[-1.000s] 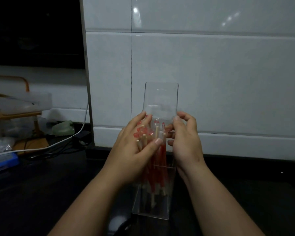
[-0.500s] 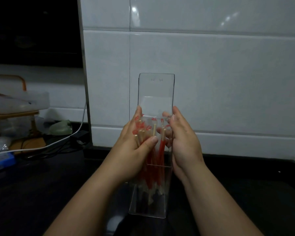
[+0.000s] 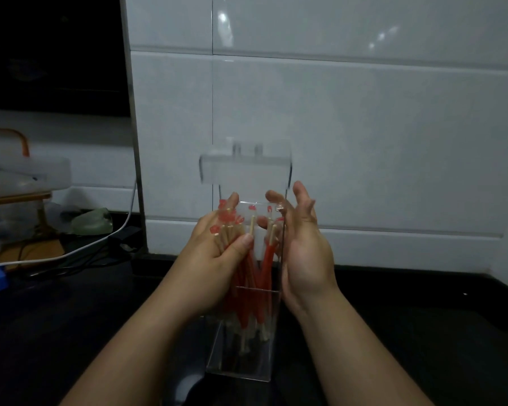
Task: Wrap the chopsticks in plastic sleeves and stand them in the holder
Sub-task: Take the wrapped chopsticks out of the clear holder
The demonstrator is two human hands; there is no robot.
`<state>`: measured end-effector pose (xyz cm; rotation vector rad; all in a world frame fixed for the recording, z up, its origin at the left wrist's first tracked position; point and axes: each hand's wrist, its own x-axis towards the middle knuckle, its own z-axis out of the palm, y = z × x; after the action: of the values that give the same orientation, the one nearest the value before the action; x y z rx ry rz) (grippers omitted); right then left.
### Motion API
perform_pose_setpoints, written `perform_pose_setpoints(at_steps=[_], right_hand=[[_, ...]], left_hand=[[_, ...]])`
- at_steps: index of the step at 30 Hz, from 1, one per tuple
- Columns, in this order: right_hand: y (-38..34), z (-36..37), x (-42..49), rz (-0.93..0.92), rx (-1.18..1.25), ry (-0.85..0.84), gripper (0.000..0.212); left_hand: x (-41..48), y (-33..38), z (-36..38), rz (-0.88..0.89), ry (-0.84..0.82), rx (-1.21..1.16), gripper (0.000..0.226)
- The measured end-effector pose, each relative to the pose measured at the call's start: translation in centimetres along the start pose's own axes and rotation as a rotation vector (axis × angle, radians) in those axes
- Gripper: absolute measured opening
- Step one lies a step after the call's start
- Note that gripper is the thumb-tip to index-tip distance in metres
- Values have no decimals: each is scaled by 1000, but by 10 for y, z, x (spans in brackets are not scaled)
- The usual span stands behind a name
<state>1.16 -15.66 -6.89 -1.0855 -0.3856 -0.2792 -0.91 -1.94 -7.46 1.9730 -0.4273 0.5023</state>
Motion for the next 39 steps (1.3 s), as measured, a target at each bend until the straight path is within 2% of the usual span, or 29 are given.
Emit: perform_pose_setpoints(at_steps=[1, 4, 6, 8, 12, 14, 16, 18, 19, 21, 22, 26, 27, 30, 31, 34, 37, 39], right_hand=[[-1, 0, -1, 9, -21, -12, 50], [-2, 2, -1, 31, -42, -14, 33], [-1, 3, -1, 24, -50, -11, 34], [1, 3, -1, 19, -32, -47, 43], [-4, 2, -3, 32, 42, -126, 72], [-5, 1, -4, 36, 41, -167, 85], [-4, 1, -5, 5, 14, -200, 100], [0, 0, -6, -32, -5, -246, 107], [1, -1, -6, -48, -15, -272, 106], [1, -1, -7, -65, -59, -302, 101], [1, -1, -7, -69, -75, -305, 98], [0, -3, -8, -63, -63, -263, 74], [0, -4, -8, -61, -64, -258, 72], [-1, -5, -9, -73, -84, -261, 65], [-1, -5, -9, -73, -80, -264, 62], [-1, -5, -11, -65, -64, -256, 59], [-1, -6, -11, -62, -63, -250, 65], [0, -6, -12, -58, -77, -240, 58]], left_hand=[[0, 0, 0, -13, 1, -10, 38], [-1, -2, 0, -26, 47, 13, 46], [-1, -2, 0, -50, 42, 29, 39], [-1, -2, 1, -69, 64, 19, 31], [-5, 0, 3, -109, 91, -3, 32], [-6, 4, 2, -113, 65, 11, 13], [-6, 7, 2, -98, 34, 30, 16], [-5, 2, 0, -102, 47, 10, 7], [-3, -3, -2, -116, 44, -3, 10], [-3, -8, -4, -106, 28, -17, 36], [-4, -6, -4, -114, 38, -67, 40], [-8, -4, -1, -144, -18, -353, 20], [-8, -7, -3, -159, -66, -390, 26], [-10, -16, -13, -210, -170, -424, 68], [-11, -18, -15, -198, -187, -419, 74], [-11, -21, -20, -146, -222, -375, 67], [-10, -22, -29, -101, -278, -419, 54], [-9, -24, -36, -47, -276, -460, 51]])
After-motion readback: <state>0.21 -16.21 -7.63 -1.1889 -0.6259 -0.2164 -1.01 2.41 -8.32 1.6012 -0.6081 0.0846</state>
